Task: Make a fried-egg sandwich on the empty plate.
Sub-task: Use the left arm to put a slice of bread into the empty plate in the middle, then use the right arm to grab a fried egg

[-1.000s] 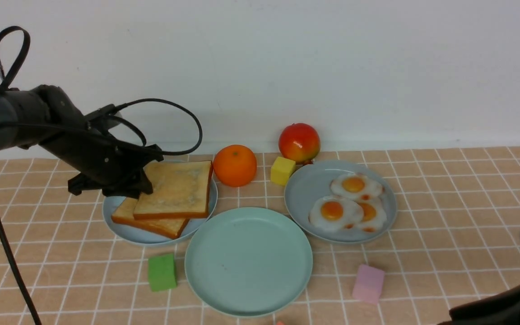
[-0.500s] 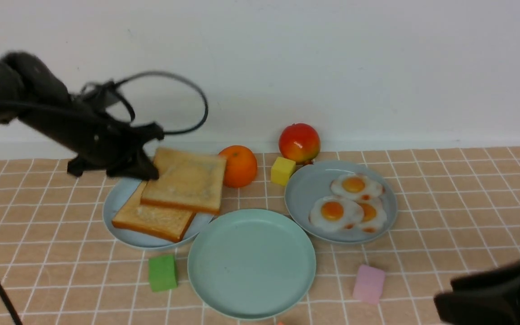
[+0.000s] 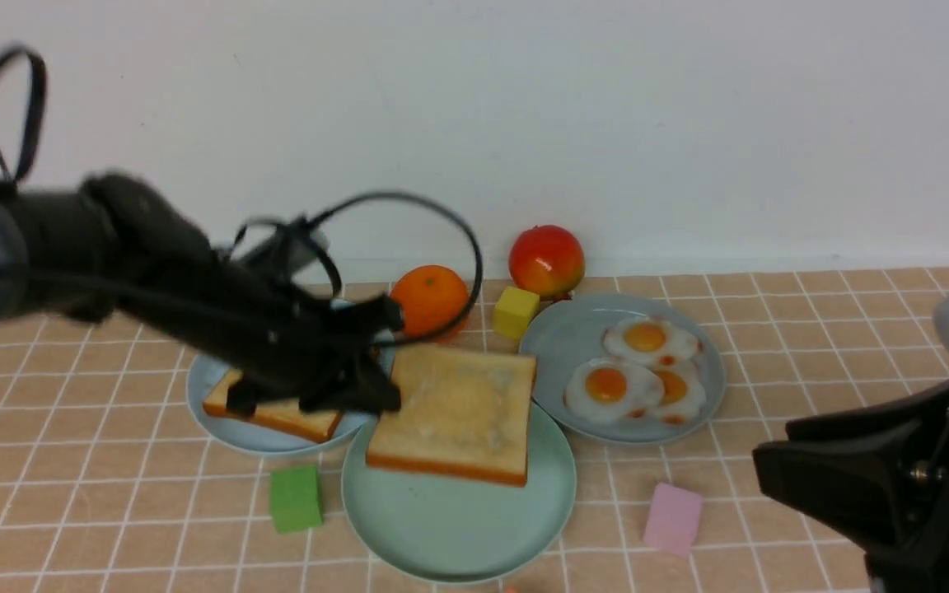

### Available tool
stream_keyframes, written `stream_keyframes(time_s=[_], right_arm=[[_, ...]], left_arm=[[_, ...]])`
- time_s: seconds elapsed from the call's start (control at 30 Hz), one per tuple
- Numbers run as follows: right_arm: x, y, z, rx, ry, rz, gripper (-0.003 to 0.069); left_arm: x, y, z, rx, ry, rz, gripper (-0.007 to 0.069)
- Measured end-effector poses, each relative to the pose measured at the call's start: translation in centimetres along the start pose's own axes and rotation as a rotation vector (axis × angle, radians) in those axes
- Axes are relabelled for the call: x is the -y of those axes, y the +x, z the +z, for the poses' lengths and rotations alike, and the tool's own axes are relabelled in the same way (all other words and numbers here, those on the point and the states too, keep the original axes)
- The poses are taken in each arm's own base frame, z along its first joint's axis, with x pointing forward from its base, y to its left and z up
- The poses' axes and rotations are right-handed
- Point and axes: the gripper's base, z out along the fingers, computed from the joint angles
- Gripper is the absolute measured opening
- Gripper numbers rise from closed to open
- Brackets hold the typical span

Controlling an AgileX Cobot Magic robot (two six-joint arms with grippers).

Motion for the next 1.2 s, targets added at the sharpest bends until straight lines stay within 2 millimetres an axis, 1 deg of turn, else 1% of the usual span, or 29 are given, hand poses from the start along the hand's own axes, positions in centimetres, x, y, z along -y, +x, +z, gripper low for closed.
stream_keyframes(time_s=[0.03, 0.07, 0.13, 0.23, 0.43, 0.53, 0.57, 0.6, 0.63, 0.7, 0.73, 0.77, 0.8, 0.83, 0.87, 0.9, 0.93, 0.97, 1.03, 1.1, 1.13, 1.2], right_arm=[[0.0, 0.0, 0.0, 0.000, 0.000, 0.000, 0.0242], [0.0, 0.1, 0.0, -0.008, 0.000, -0.001, 0.0242], [0.0, 0.1, 0.0, -0.011, 0.004, -0.008, 0.0242], [0.2, 0.1, 0.0, -0.012, 0.017, -0.016, 0.0242], [0.5, -0.4, 0.0, 0.043, 0.056, 0.041, 0.0242], [1.1, -0.7, 0.4, 0.073, 0.109, 0.110, 0.0251], [1.1, -0.7, 0.4, 0.073, 0.116, 0.111, 0.0253], [1.4, -0.8, 0.6, 0.073, 0.140, 0.174, 0.0266], [1.5, -0.9, 0.6, 0.067, 0.159, 0.195, 0.0276], [1.8, -1.4, 0.6, 0.055, 0.200, 0.246, 0.0297], [1.9, -1.8, 0.5, 0.046, 0.228, 0.253, 0.0310], [2.0, -1.9, 0.5, 0.044, 0.234, 0.253, 0.0316], [2.2, -2.7, 0.4, 0.027, 0.282, 0.244, 0.0336], [2.4, -3.2, 0.4, 0.013, 0.313, 0.231, 0.0351], [2.4, -3.5, 0.4, 0.007, 0.325, 0.224, 0.0356], [2.7, -4.2, 0.5, -0.023, 0.371, 0.198, 0.0375], [2.7, -4.4, 0.6, -0.027, 0.376, 0.194, 0.0377], [2.8, -4.8, 0.9, -0.044, 0.395, 0.179, 0.0384], [3.1, -5.7, 2.1, -0.097, 0.435, 0.139, 0.0395], [3.3, -6.2, 3.8, -0.143, 0.449, 0.110, 0.0398], [3.4, -6.3, 4.5, -0.159, 0.453, 0.104, 0.0399], [3.8, -6.5, 6.4, -0.202, 0.465, 0.101, 0.0400]], left_arm=[[0.0, -0.1, 0.0, 0.006, 0.001, -0.003, -0.0013], [-0.7, 0.4, 0.4, 0.022, -0.013, -0.040, -0.0013], [-1.2, 0.7, 0.7, 0.025, -0.021, -0.061, -0.0013], [-1.5, 0.9, 1.2, 0.008, -0.023, -0.070, -0.0009], [-1.7, 1.3, 1.7, -0.038, -0.013, -0.083, 0.0027], [-1.6, 1.4, 1.7, -0.047, -0.010, -0.082, 0.0087], [-1.6, 1.4, 1.7, -0.047, -0.010, -0.082, 0.0097], [-1.6, 1.4, 1.7, -0.050, -0.009, -0.082, 0.0140], [-1.6, 1.4, 1.7, -0.053, -0.009, -0.082, 0.0178], [-1.6, 1.5, 1.7, -0.058, -0.007, -0.081, 0.0227], [-1.6, 1.5, 1.7, -0.067, -0.005, -0.080, 0.0276], [-1.6, 1.5, 1.7, -0.067, -0.005, -0.080, 0.0283], [-1.5, 1.6, 1.5, -0.079, -0.003, -0.072, 0.0334], [-1.3, 1.6, 1.3, -0.084, 0.001, -0.063, 0.0361], [-1.3, 1.5, 1.2, -0.084, 0.002, -0.062, 0.0366], [-0.9, 1.1, 0.6, -0.087, 0.014, -0.043, 0.0398], [-0.8, 1.1, 0.5, -0.087, 0.016, -0.039, 0.0400], [-0.5, 0.7, -0.1, -0.086, 0.028, -0.024, 0.0411], [0.7, -0.3, -1.9, -0.085, 0.062, 0.023, 0.0421], [2.4, -1.0, -4.1, -0.096, 0.103, 0.098, 0.0425], [2.9, -1.1, -4.8, -0.098, 0.114, 0.121, 0.0425], [4.3, -0.9, -6.7, -0.123, 0.146, 0.185, 0.0425]])
